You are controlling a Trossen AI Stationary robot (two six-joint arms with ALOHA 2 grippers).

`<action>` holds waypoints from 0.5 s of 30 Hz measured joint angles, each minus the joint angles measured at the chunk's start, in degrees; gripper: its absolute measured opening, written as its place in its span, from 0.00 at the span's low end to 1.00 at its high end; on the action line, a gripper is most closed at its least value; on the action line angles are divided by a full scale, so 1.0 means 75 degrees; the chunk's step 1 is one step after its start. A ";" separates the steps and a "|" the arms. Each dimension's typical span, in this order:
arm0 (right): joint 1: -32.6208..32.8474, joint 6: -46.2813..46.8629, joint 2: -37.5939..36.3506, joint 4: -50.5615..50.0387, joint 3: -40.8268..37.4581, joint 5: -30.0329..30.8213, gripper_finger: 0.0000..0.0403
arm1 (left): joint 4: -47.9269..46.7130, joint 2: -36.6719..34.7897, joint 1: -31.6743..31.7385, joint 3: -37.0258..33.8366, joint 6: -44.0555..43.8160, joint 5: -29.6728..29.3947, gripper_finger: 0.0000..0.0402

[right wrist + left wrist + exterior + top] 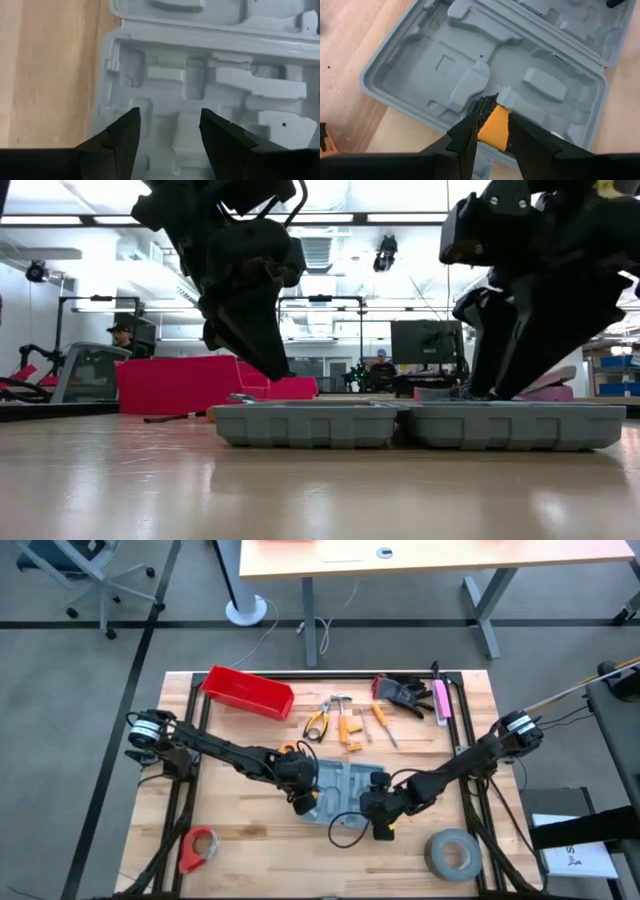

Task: Prefit tool cases
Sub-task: Remove the yellow hex set from the prefit tool case to the table

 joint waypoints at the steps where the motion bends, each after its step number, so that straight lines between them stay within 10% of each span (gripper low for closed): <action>1: -0.0016 -0.0023 0.0000 -0.0004 -0.0031 0.0000 0.46 | 0.0003 0.0000 0.0000 -0.0002 0.0020 0.0000 0.29; 15: -0.0366 -0.0127 0.0012 0.0279 -0.0534 -0.0060 0.46 | 0.0015 0.0000 0.0006 -0.0002 0.0294 0.0126 0.31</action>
